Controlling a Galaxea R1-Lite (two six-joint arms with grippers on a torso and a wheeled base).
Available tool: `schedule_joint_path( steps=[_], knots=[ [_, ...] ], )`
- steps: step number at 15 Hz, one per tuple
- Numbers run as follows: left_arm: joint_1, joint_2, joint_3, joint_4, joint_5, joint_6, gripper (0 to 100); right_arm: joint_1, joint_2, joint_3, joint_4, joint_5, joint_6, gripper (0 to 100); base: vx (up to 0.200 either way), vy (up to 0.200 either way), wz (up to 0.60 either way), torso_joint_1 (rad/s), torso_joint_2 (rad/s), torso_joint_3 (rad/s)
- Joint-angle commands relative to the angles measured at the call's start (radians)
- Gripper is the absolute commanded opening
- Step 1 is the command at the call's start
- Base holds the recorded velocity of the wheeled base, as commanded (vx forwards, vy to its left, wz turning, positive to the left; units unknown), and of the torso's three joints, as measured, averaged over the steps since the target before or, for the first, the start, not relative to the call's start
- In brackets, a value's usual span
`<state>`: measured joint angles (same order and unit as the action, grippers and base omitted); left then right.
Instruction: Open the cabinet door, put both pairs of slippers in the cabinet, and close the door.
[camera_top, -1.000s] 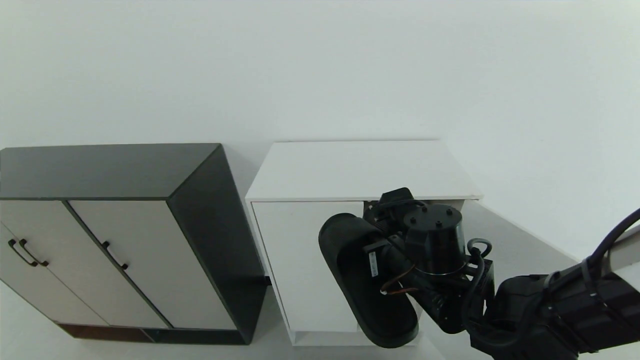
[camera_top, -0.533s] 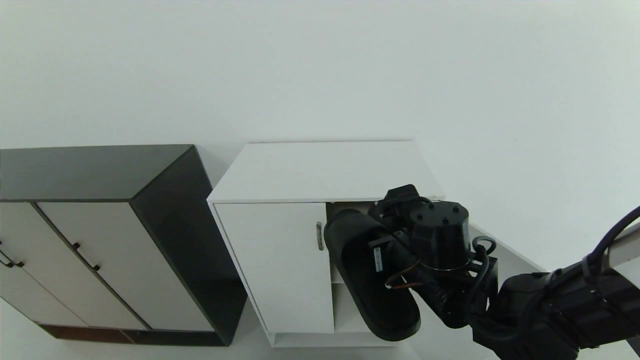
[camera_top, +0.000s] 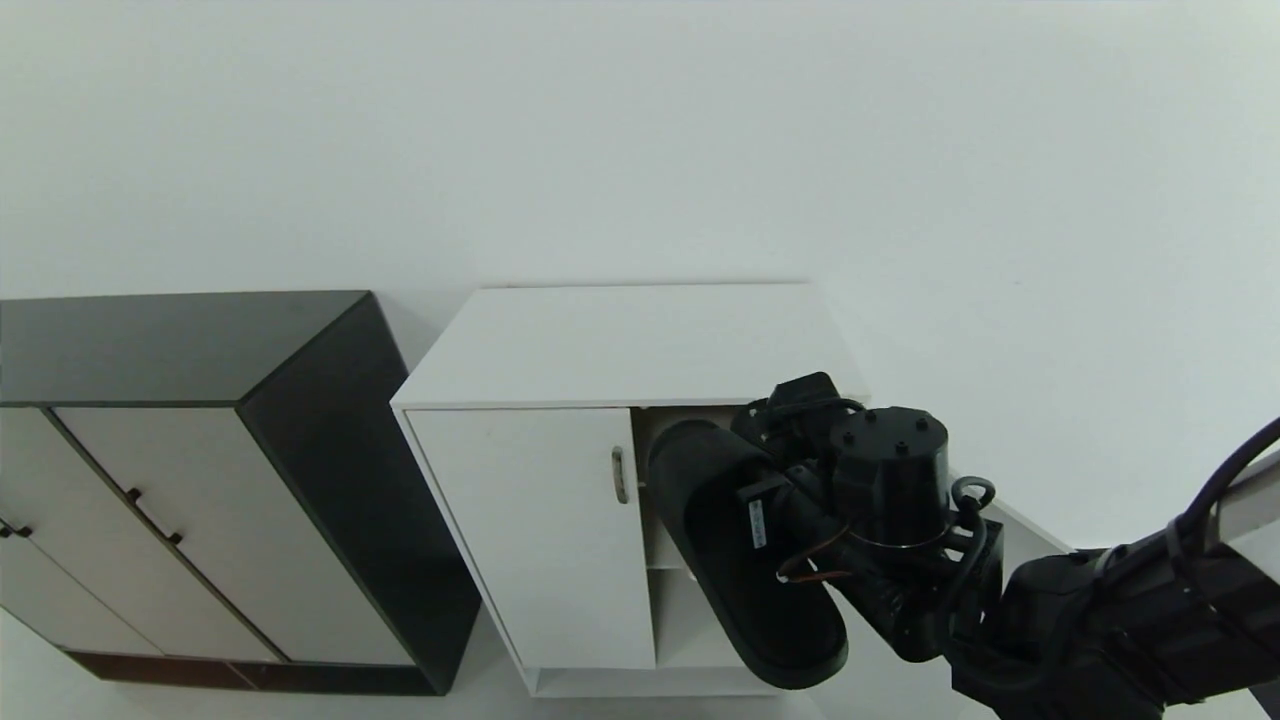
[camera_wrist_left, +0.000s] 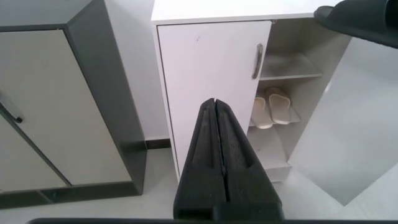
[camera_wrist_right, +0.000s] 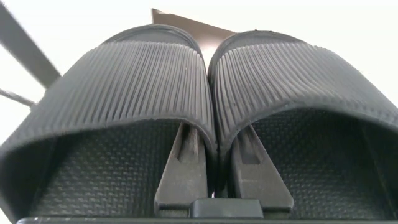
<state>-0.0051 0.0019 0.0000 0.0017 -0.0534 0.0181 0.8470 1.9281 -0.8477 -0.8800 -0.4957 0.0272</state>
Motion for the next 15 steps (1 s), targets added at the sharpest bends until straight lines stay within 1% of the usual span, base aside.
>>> schedule_joint_path(
  steps=[1,9,12,15],
  knots=[
    [0.001,0.001,0.0,0.0,0.0,0.0,0,0.0,0.0,0.001,-0.001,0.0,0.0,0,0.0,0.0,0.0,0.0,0.0,0.0],
    [0.001,0.001,0.0,0.0,0.0,0.0,0,0.0,0.002,0.007,-0.001,0.006,0.0,0,0.0,0.0,0.0,-0.006,0.01,0.008],
    [0.001,0.001,0.0,0.0,0.0,-0.001,0,0.0,0.0,0.007,-0.001,0.005,0.0,0,0.0,0.0,0.0,-0.145,0.34,0.191],
    [0.001,0.001,0.0,0.0,0.0,-0.001,0,0.0,0.0,0.007,-0.001,0.005,0.0,0,0.0,0.0,0.0,-0.212,0.5,0.281]
  ],
)
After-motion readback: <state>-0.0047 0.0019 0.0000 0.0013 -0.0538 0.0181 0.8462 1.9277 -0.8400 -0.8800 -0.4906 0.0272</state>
